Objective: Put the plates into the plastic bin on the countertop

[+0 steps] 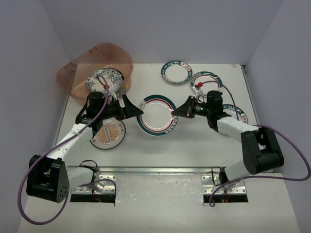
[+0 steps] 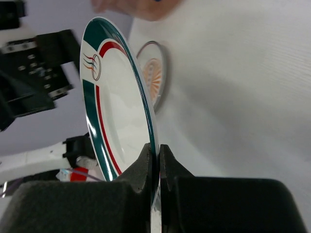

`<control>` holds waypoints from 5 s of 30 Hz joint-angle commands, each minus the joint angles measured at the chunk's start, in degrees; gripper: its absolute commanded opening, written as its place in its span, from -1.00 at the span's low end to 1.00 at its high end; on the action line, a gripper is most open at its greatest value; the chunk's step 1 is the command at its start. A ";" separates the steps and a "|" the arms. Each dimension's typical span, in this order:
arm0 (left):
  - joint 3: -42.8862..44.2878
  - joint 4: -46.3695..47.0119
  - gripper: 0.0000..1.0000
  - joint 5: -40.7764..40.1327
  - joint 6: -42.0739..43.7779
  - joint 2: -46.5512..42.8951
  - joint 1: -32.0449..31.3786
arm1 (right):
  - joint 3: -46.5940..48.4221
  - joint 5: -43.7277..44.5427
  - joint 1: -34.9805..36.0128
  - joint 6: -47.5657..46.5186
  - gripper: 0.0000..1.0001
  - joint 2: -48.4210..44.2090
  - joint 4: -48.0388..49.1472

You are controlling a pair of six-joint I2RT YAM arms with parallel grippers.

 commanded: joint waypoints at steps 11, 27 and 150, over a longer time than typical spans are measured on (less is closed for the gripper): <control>9.89 3.52 -1.00 -7.23 -3.57 1.31 -2.46 | -3.06 -9.37 -1.13 10.42 0.92 -1.65 18.15; 44.65 -13.02 -1.00 -30.87 -8.42 27.75 25.83 | -8.16 -6.59 -8.55 -0.88 0.98 -9.86 -1.57; 66.03 -23.16 -0.66 -34.49 -2.65 52.90 23.02 | 3.76 19.27 -3.98 -19.92 0.98 -20.56 -40.67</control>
